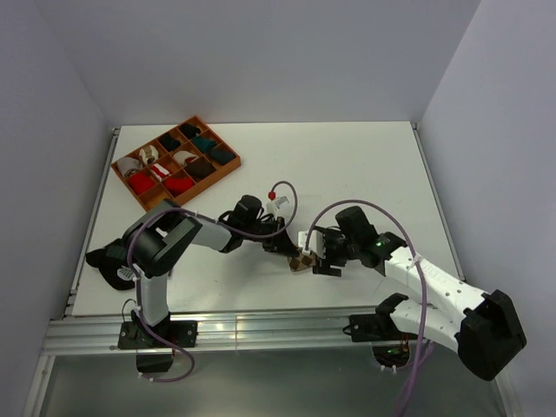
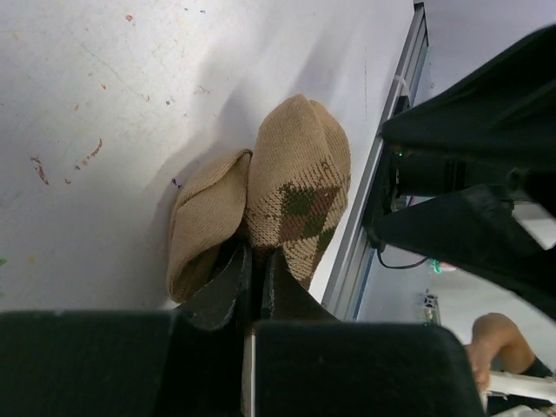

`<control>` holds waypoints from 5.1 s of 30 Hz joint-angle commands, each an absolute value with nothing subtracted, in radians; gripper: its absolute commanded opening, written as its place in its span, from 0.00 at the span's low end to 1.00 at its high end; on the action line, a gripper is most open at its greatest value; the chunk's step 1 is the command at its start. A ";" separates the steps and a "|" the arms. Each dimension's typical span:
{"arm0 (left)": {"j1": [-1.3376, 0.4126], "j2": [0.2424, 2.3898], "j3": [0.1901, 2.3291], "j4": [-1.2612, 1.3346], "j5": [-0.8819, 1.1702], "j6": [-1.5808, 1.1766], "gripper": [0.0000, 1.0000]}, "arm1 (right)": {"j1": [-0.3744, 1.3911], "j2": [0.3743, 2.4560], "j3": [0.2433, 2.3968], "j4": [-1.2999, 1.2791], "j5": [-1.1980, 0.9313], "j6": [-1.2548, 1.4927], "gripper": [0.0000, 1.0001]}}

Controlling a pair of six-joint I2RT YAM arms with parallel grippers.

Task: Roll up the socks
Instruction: Roll the sock at the center of the board, then pick up the sock at the center of the board.

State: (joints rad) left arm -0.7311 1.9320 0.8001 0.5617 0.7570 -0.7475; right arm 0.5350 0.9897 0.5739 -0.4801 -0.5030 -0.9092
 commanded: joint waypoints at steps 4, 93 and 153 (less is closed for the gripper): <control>-0.732 2.058 0.807 0.236 0.698 -0.690 0.00 | 0.649 1.029 0.515 -0.276 -0.368 -0.910 0.79; -1.169 1.299 0.485 0.682 -0.768 -1.611 0.82 | 0.598 1.324 1.209 -0.589 -0.420 -0.264 0.04; -1.112 1.419 0.534 1.009 -0.683 -1.511 0.95 | 0.672 1.219 1.109 -0.514 -0.402 -0.238 0.03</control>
